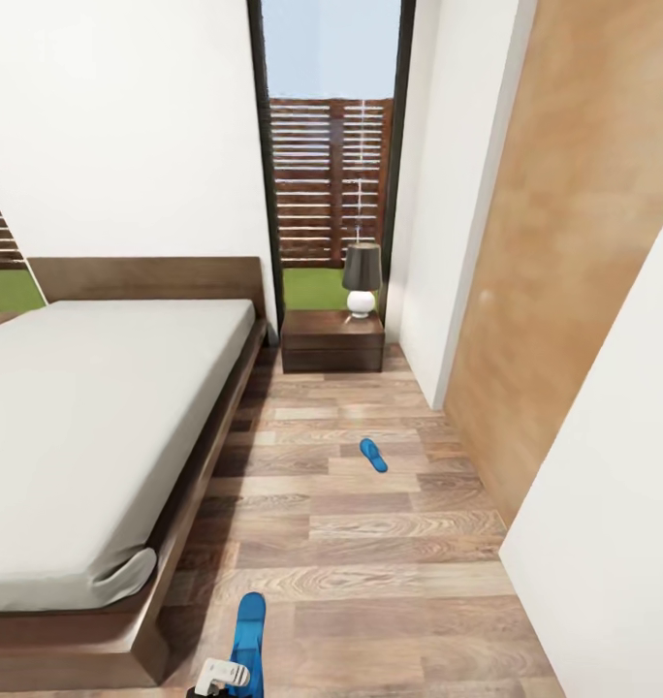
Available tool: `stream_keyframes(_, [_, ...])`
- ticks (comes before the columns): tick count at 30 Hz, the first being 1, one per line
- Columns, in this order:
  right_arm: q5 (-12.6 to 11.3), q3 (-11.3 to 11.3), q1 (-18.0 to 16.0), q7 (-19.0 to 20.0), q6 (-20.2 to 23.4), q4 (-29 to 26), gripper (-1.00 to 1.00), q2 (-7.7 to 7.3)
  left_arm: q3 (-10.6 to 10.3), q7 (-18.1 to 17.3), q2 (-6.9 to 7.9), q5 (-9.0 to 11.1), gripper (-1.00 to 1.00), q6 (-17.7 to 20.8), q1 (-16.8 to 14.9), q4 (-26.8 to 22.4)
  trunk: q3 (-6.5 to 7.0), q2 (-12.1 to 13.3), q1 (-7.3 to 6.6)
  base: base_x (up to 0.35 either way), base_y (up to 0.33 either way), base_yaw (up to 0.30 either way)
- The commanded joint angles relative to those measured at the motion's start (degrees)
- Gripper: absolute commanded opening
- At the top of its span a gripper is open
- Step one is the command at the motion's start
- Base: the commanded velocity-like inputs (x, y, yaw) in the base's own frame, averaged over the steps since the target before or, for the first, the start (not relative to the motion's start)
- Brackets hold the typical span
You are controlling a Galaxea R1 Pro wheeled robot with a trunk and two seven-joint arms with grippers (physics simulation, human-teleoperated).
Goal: In the bedroom, move the book from the bed onto either nightstand, and place the two sandals side by side next to the bed.
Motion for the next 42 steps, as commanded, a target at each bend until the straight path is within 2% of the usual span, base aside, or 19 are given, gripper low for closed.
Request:
stream_keyframes(1, [-0.60, 0.41, -0.02, 0.03, 0.43, -0.06, 1.00, -0.06, -0.44, -0.16, 0.00, 0.58, -1.00, -0.20, -0.04, 0.06, -0.05, -0.02, 0.03, 0.327, 0.000, 0.000])
stream_keyframes(13, [-0.63, 0.41, -0.02, 0.03, 0.43, -0.06, 1.00, 0.01, -0.44, -0.16, -0.01, 0.58, -1.00, -0.20, -0.03, 0.03, -0.05, -0.02, 0.03, 0.327, 0.000, 0.002])
stream_keyframes(24, [-0.62, 0.41, -0.02, 0.03, 0.43, -0.06, 1.00, 0.00, -0.44, -0.16, -0.02, 0.58, -1.00, -0.20, -0.03, 0.03, -0.05, -0.02, 0.03, 0.327, 0.000, 0.182])
stream_keyframes(42, [-0.61, 0.41, -0.02, 0.03, 0.43, -0.06, 1.00, -0.06, -0.44, -0.16, -0.07, 0.58, -1.00, -0.20, -0.03, 0.03, -0.05, -0.02, 0.03, 0.327, -0.001, 0.007])
